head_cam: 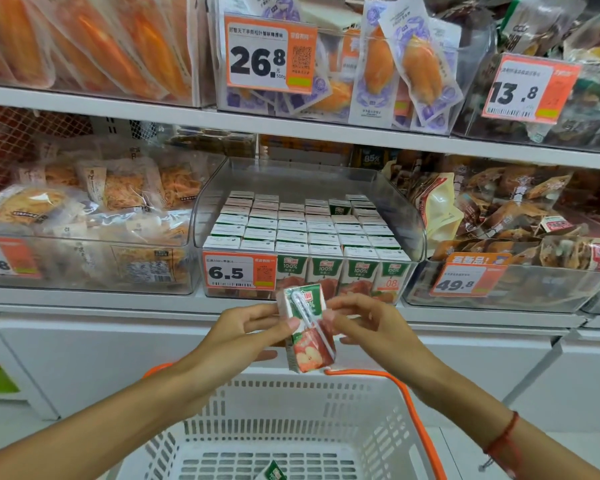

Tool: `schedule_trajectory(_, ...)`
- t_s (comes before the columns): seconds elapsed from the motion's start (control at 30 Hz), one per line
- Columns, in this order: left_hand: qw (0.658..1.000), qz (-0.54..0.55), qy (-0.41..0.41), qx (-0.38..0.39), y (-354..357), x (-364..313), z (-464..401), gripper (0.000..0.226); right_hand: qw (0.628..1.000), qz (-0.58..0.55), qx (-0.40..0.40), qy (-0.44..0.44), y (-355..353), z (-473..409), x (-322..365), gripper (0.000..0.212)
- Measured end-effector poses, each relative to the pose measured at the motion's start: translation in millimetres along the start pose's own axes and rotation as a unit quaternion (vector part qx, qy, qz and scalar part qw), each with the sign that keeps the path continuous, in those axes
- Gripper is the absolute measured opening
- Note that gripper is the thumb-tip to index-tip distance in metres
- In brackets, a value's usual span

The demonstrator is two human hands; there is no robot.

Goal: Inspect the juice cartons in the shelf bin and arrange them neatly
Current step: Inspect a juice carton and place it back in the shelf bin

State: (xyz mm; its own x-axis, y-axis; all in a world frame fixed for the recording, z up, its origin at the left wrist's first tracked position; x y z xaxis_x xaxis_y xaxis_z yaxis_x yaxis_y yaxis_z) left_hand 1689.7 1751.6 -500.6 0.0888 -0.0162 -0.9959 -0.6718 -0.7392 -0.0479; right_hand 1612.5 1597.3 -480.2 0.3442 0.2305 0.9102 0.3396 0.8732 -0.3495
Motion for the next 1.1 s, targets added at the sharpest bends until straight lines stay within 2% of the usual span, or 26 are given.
schedule_trajectory(0.17, 0.999, -0.001, -0.005, 0.047, 20.1, 0.0, 2.4, 0.026, 0.998, -0.052, 0.021, 0.030, -3.0, -3.4, -4.6, 0.027)
schedule_trajectory(0.33, 0.999, 0.001, -0.017, 0.049, 23.9, 4.2, 4.6, 0.027, 0.997, -0.052, 0.037, 0.045, 0.3, -2.9, -6.2, 0.025)
schedule_trajectory(0.47, 1.000, 0.011, -0.013, 0.020, 16.3, 3.5, 2.4, 0.018, 0.991, -0.041, 0.116, 0.051, 14.3, 2.0, -6.9, 0.029)
schedule_trajectory(0.57, 1.000, 0.013, -0.016, 0.011, 9.2, 3.6, 0.1, 0.026, 0.990, -0.025, 0.133, 0.045, 22.1, 6.8, -9.6, 0.027)
schedule_trajectory(0.63, 0.999, 0.020, -0.019, 0.017, 7.7, 3.9, 0.5, 0.031, 0.991, -0.045, 0.118, 0.045, 23.1, 6.7, -10.9, 0.024)
schedule_trajectory(0.73, 1.000, 0.006, -0.022, -0.015, 0.3, 5.5, 1.9, 0.032, 0.995, -0.073, 0.047, 0.054, 14.7, 3.5, -13.3, 0.023)
schedule_trajectory(0.83, 0.998, -0.008, -0.027, -0.048, -3.0, 6.0, 2.5, 0.019, 0.997, -0.056, -0.022, 0.054, 6.8, 3.4, -14.1, 0.024)
schedule_trajectory(0.93, 0.998, 0.022, -0.038, -0.052, 2.6, 3.1, 1.4, 0.011, 0.997, -0.020, -0.071, 0.001, 2.8, 10.8, -1.6, 0.027)
schedule_trajectory(1.0, 0.999, 0.011, -0.033, -0.035, 7.5, -0.3, 0.5, 0.011, 0.995, 0.009, -0.089, -0.044, 6.0, 18.0, 6.7, 0.033)
schedule_trajectory(1.1, 0.999, -0.015, -0.034, -0.027, 5.7, -0.3, 2.4, 0.024, 0.995, 0.002, -0.069, -0.070, 16.3, 23.0, 9.7, 0.036)
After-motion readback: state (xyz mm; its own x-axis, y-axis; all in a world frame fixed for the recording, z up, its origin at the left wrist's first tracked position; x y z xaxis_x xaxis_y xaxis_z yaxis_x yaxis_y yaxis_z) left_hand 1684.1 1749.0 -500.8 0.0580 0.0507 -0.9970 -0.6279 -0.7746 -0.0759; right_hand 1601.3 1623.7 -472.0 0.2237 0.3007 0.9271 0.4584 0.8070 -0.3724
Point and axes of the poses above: each hand's wrist, its own z-axis away from the middle knuckle, its own y-axis out of the palm, x = y × z, the point moved 10 cm from there along -z, towards the middle knuckle, and after that the axes turned 12 degrees about y, right-handed, at the moved point
